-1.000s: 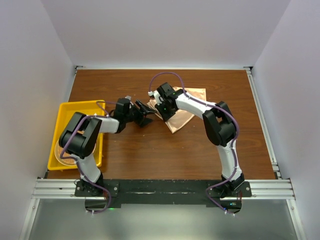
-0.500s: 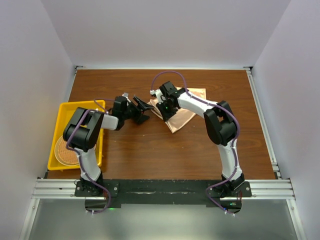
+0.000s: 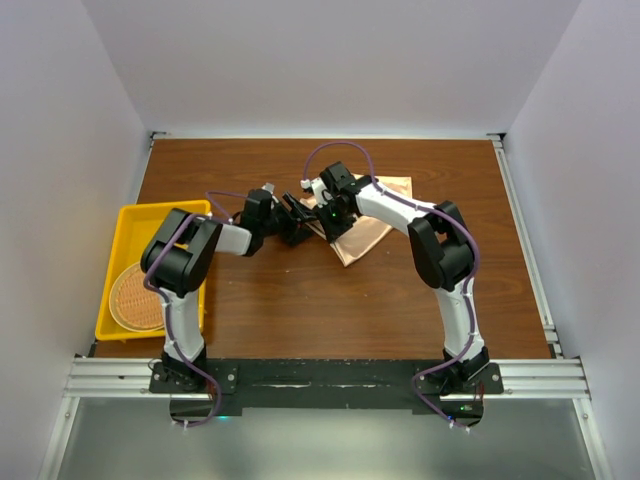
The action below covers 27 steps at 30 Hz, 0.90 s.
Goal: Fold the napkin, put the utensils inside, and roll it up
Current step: Roll the napkin with the utensil
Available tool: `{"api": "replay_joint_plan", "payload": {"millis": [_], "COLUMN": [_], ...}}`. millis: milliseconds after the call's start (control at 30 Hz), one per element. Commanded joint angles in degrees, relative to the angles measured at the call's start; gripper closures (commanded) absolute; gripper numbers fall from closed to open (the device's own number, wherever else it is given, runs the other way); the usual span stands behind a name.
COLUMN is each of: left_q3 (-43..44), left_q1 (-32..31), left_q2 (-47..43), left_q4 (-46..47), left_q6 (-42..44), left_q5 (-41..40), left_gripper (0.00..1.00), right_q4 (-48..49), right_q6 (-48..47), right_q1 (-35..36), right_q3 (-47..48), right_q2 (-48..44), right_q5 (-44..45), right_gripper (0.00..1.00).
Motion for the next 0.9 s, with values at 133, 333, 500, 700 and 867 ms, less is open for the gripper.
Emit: {"api": "replay_joint_plan", "payload": {"millis": [133, 333, 500, 700, 867], "left_q3": [-1.6, -2.2, -1.9, -2.0, -1.0], "left_q1": [-1.3, -1.7, -2.1, -2.4, -2.6], "left_q2": [-1.4, -0.3, -0.6, -0.7, 0.6], "left_q4": [-5.0, -2.8, -4.8, -7.0, -7.4], "left_q6": [1.5, 0.8, 1.5, 1.6, 1.0], "left_q5": [-7.1, -6.7, -6.7, -6.6, -6.0], "left_gripper": [0.32, 0.31, 0.3, 0.3, 0.31], "right_q4": [-1.9, -2.6, -2.8, -2.5, -2.4], "right_q6": [1.1, 1.5, 1.6, 2.1, 2.3], "right_q1": [0.1, -0.3, -0.9, -1.6, -1.7], "right_q3": [2.6, 3.8, 3.7, 3.7, 3.9], "right_q2": [0.4, -0.5, -1.0, -1.3, -1.5], "right_q5": [-2.9, -4.0, -4.2, -4.0, -4.8], "right_gripper": [1.0, 1.0, 1.0, 1.0, 1.0]}}
